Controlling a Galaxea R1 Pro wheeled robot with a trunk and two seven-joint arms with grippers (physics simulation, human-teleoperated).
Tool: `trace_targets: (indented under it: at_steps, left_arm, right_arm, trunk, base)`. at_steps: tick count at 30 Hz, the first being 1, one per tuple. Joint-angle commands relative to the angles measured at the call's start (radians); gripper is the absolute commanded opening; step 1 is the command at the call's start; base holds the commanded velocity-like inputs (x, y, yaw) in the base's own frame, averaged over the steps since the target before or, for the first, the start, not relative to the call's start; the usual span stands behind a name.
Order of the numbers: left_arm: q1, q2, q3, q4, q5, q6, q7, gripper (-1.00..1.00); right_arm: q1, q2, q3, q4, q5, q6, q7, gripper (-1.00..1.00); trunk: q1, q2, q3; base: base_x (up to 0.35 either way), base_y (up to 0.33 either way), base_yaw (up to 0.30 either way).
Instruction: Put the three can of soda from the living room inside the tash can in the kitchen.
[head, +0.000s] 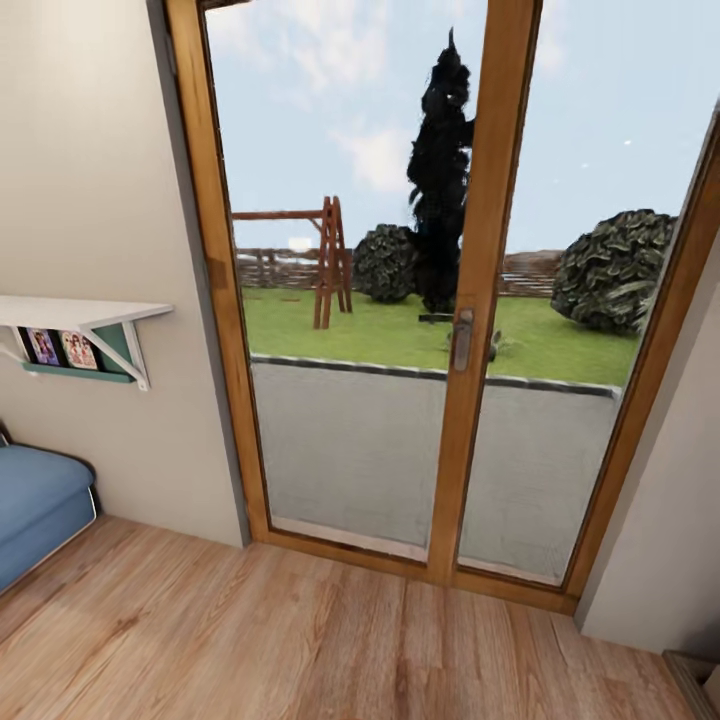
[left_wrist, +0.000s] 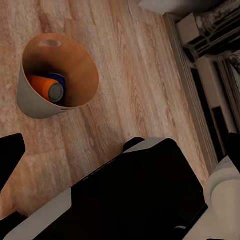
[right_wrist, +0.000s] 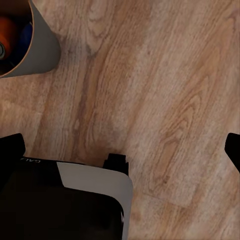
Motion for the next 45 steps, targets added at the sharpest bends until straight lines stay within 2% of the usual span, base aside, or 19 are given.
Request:
trace_targets:
  at_steps: [1, 9, 15, 16, 18, 23, 30, 45]
  left_arm:
    - [0.0, 0.0, 0.0, 0.0, 0.0, 0.0, 0.0, 1.0]
    - [0.0, -0.007, 0.0, 0.0, 0.002, -0.001, -0.001, 1.0]
    - [0.0, -0.067, 0.0, 0.001, 0.0, -0.001, -0.001, 1.0]
    - [0.0, -0.086, 0.0, 0.001, 0.001, -0.001, -0.001, 1.0]
    - [0.0, -0.106, 0.0, 0.001, 0.0, -0.001, -0.001, 1.0]
    - [0.0, -0.136, 0.0, 0.001, 0.0, -0.001, -0.001, 1.0]
    - [0.0, -0.148, 0.0, 0.001, 0.0, -0.001, -0.001, 1.0]
    - [0.0, -0.152, 0.0, 0.001, 0.0, -0.001, -0.001, 1.0]
  right_arm:
    - [0.0, 0.0, -0.001, -0.001, -0.002, 0.0, -0.005, 1.0]
    - [-0.001, 0.005, -0.003, 0.0, -0.001, 0.001, -0.058, 1.0]
    - [0.0, 0.013, -0.003, 0.025, -0.001, 0.0, -0.073, 1.0]
    - [0.001, 0.015, -0.003, 0.039, 0.0, 0.0, -0.074, 1.0]
    - [0.003, 0.016, -0.003, 0.048, 0.0, 0.0, -0.076, 1.0]
    - [0.019, 0.017, -0.003, 0.059, 0.0, 0.0, -0.077, 1.0]
    - [0.039, 0.017, -0.003, 0.065, 0.0, 0.0, -0.078, 1.0]
    - [0.051, 0.017, -0.003, 0.066, -0.001, 0.0, -0.078, 1.0]
  trunk:
    - [0.0, 0.0, 0.0]
    - [0.0, 0.0, 0.001]
    - [0.0, 0.0, 0.001]
    - [0.0, 0.0, 0.001]
    - [0.0, 0.0, 0.001]
    - [0.0, 0.0, 0.001]
    - [0.0, 0.0, 0.001]
    - [0.0, 0.0, 0.001]
  base:
    - [0.0, 0.0, 0.0]
    - [0.0, 0.0, 0.0]
    - [0.0, 0.0, 0.0]
    - [0.0, 0.0, 0.0]
    - [0.0, 0.0, 0.0]
    - [0.0, 0.0, 0.0]
    - [0.0, 0.0, 0.0]
    - [0.0, 0.0, 0.0]
